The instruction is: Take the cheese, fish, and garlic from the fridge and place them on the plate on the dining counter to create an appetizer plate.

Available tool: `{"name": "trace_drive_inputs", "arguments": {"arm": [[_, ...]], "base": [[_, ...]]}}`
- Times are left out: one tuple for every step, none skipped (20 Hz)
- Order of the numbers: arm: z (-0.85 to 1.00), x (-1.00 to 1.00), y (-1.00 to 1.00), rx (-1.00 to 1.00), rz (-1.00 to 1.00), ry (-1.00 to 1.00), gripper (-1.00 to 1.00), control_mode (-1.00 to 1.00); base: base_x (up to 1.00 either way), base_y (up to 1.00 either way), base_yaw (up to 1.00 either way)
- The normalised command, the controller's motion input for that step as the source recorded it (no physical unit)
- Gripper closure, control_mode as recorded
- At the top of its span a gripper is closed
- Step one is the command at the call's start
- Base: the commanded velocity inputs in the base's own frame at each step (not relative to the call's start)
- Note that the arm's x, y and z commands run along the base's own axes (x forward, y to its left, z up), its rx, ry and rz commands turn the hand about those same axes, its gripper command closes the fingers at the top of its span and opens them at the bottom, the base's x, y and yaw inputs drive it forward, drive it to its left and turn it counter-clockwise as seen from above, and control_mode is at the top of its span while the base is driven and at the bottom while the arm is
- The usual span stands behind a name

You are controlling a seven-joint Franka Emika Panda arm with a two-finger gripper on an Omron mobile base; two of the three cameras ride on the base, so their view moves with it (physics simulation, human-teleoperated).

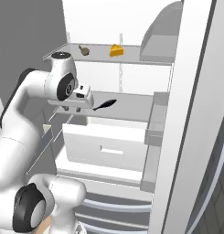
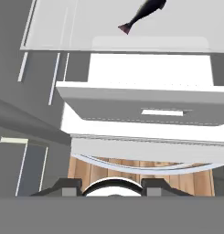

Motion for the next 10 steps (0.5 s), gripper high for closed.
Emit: {"name": "trace_drive_inputs", "arguments": {"arm": [[0.00, -0.06, 0.00, 0.00, 0.00, -0.01, -1.00, -1.00], [0.00, -0.23, 0.00, 0.00, 0.00, -0.02, -1.00, -1.00], [0.00, -0.41, -0.05, 0.00, 0.00, -0.06, -1.00, -1.00], [0.00, -0.43, -0.01, 0.00, 0.00, -0.08, -1.00, -1.00], [0.12, -0.46, 0.00, 0.00, 0.00, -0.13, -1.00, -1.00], [0.21, -0.49, 0.00, 0.00, 0.00, -0.17, -1.00, -1.00], [0.26, -0.53, 0.00, -0.01, 0.00, -0.21, -1.00, -1.00], [0.27, -0.51, 0.00, -0.02, 0.00, -0.25, -1.00, -1.00], [0.26, -0.51, 0.00, -0.03, 0.00, -0.27, -1.00, -1.00], [0.25, -0.51, 0.00, -0.02, 0.00, -0.27, -1.00, -1.00]], "base": [[0.00, 0.00, 0.00], [0.00, 0.00, 0.00], [0.00, 0.00, 0.00], [0.00, 0.00, 0.00], [0.00, 0.00, 0.00], [0.00, 0.00, 0.00], [0.00, 0.00, 0.00], [0.00, 0.00, 0.00], [0.00, 0.00, 0.00], [0.00, 0.00, 0.00]]}}
